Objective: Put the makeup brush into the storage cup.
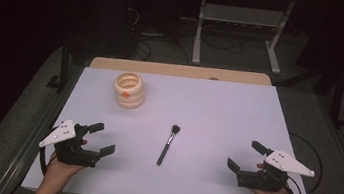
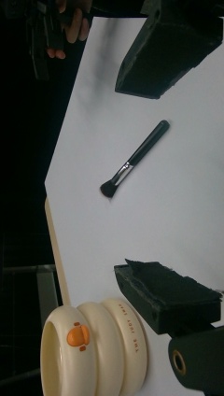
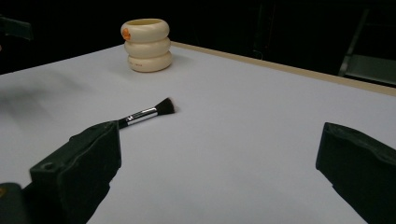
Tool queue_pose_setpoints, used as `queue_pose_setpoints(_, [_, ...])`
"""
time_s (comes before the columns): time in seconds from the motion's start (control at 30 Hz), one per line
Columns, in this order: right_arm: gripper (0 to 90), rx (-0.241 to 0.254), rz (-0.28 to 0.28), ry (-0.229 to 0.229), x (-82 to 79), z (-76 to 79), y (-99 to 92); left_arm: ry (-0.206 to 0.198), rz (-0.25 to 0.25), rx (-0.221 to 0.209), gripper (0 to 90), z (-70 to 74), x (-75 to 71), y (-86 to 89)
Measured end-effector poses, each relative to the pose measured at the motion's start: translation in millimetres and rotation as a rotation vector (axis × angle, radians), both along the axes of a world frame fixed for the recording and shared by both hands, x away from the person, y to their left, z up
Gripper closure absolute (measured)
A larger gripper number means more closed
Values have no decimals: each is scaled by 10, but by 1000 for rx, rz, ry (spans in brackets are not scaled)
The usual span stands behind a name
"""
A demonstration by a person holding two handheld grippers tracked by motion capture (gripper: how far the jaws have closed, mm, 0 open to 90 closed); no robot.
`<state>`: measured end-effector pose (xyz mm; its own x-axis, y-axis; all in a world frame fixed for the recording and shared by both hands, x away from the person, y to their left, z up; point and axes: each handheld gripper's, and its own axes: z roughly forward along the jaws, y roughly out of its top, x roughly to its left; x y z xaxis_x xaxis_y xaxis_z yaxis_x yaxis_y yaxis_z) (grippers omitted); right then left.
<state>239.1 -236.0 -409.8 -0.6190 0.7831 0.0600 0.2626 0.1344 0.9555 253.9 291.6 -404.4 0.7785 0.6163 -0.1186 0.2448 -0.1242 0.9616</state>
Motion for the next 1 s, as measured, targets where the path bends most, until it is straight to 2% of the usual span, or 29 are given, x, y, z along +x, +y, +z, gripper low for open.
queue_pose_setpoints(0.37, [0,5,0,-9,6,10,-11,16,-4,-2,107,15,22,-35])
queue_pose_setpoints(0.63, [0,-14,-5,-10,-4,-3,-13,8,-21,0,107,28,62,-69])
queue_pose_setpoints(0.87, [0,-21,13,-8,5,-21,-8,5,-32,-6,107,49,87,-131])
queue_pose_setpoints(1.0, [0,-3,5,-16,6,-14,-25,11,-36,8,107,43,121,-180])
